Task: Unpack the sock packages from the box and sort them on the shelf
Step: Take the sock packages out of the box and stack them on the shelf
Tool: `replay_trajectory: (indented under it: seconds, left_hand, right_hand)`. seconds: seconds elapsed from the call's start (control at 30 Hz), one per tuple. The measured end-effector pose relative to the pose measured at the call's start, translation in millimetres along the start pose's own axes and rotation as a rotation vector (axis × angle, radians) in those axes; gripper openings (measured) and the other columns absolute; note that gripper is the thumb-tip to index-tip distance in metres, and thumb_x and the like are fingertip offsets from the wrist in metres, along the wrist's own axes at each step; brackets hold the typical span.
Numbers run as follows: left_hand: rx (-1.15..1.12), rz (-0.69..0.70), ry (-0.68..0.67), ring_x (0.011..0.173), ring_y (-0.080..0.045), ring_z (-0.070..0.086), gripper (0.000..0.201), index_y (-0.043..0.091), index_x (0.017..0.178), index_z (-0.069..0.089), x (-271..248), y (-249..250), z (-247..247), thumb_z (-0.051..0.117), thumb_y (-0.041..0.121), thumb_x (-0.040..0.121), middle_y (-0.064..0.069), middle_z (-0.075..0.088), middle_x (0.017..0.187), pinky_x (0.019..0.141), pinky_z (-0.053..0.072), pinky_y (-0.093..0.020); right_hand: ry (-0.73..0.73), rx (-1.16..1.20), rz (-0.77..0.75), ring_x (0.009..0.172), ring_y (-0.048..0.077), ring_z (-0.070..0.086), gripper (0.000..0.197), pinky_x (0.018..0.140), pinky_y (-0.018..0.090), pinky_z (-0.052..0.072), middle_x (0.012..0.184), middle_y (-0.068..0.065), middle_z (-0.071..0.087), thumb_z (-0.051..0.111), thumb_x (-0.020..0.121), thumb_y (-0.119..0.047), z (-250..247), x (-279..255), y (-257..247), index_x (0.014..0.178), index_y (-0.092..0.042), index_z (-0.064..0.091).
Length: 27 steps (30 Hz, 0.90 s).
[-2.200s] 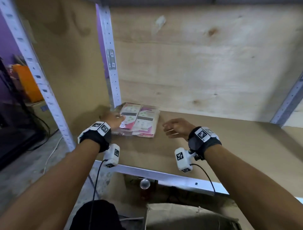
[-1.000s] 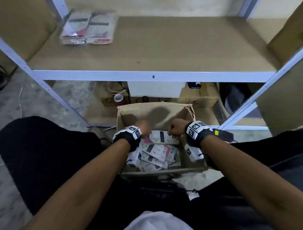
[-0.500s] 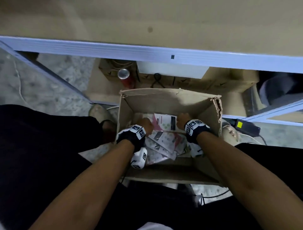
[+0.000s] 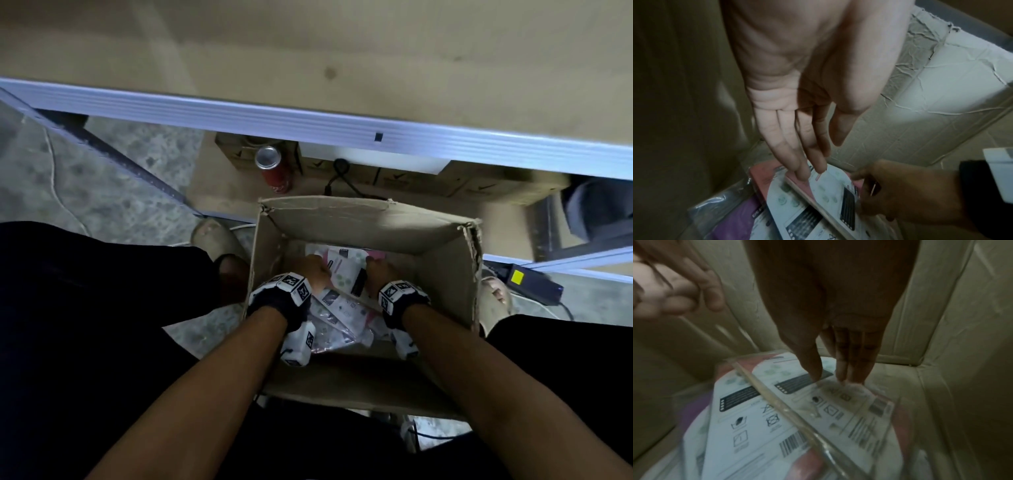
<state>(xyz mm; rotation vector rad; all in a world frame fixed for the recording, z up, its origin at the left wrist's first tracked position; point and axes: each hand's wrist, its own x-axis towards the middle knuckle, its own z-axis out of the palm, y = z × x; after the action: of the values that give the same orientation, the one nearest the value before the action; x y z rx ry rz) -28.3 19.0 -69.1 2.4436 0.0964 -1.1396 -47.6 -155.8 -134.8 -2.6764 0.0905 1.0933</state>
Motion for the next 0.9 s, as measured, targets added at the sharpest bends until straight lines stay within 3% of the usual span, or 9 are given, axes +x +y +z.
replay_trajectory:
  seconds: [0.1,0.17,0.27,0.37,0.53,0.7,0.9]
  left_hand:
    - [-0.053,-0.003,-0.016,0.113,-0.035,0.063,0.030,-0.003,0.115,0.068,-0.7,-1.3,4.1,0.048,0.012,0.098,-0.021,0.066,0.123,0.097,0.053,-0.038]
    - [-0.101,-0.027,-0.023,0.113,-0.037,0.064,0.029,-0.003,0.119,0.065,-1.5,-4.2,2.2,0.053,0.011,0.096,-0.022,0.065,0.125,0.095,0.055,-0.041]
    - [-0.148,-0.027,-0.032,0.107,-0.038,0.067,0.025,-0.003,0.111,0.071,-0.2,-7.8,-0.1,0.059,0.006,0.090,-0.024,0.069,0.118,0.091,0.058,-0.045]
    - [-0.131,-0.013,-0.010,0.111,-0.035,0.066,0.027,0.000,0.116,0.069,-1.1,-8.1,-0.7,0.055,0.009,0.095,-0.019,0.067,0.123,0.093,0.056,-0.043]
    - [-0.138,-0.025,0.059,0.110,-0.032,0.067,0.027,0.003,0.115,0.071,0.1,-12.4,1.2,0.055,0.008,0.094,-0.017,0.071,0.116,0.096,0.055,-0.038]
    - [-0.148,-0.025,0.085,0.109,-0.034,0.068,0.027,0.000,0.114,0.070,0.3,-12.5,4.1,0.055,0.010,0.095,-0.020,0.071,0.115,0.095,0.055,-0.040]
    - [-0.114,-0.039,0.082,0.114,-0.035,0.065,0.029,-0.002,0.119,0.068,2.5,-14.3,4.9,0.054,0.012,0.097,-0.021,0.069,0.120,0.098,0.053,-0.041]
  right_hand:
    - [0.059,-0.065,0.055,0.127,0.039,0.047,0.037,0.104,0.043,0.042,0.137,0.021,0.048,0.054,0.097,-0.020,9.9,-4.0,5.1,0.130,-0.005,0.057]
    - [0.056,-0.039,0.056,0.126,0.039,0.047,0.042,0.104,0.044,0.043,0.137,0.022,0.046,0.060,0.094,-0.023,12.2,-6.1,8.0,0.132,-0.005,0.053]
    - [0.017,0.038,0.054,0.123,0.038,0.054,0.053,0.102,0.045,0.046,0.136,0.021,0.051,0.066,0.091,-0.025,10.2,-8.2,12.2,0.135,-0.006,0.044]
    - [0.009,0.060,0.056,0.120,0.036,0.058,0.057,0.100,0.045,0.048,0.131,0.018,0.056,0.073,0.087,-0.027,5.4,-11.6,12.4,0.133,-0.007,0.046]
    - [-0.042,0.072,-0.037,0.104,0.029,0.066,0.032,0.086,0.035,0.054,0.112,0.016,0.070,0.074,0.086,-0.026,4.0,-14.4,0.0,0.108,-0.003,0.069]
    - [-0.064,0.128,-0.034,0.102,0.032,0.067,0.024,0.083,0.035,0.053,0.106,0.019,0.071,0.070,0.090,-0.023,8.4,-17.0,-16.6,0.091,0.001,0.066]
    - [-0.043,0.210,0.003,0.106,0.032,0.065,0.035,0.088,0.038,0.054,0.114,0.019,0.068,0.070,0.090,-0.024,8.0,-20.2,-23.8,0.112,0.003,0.065]
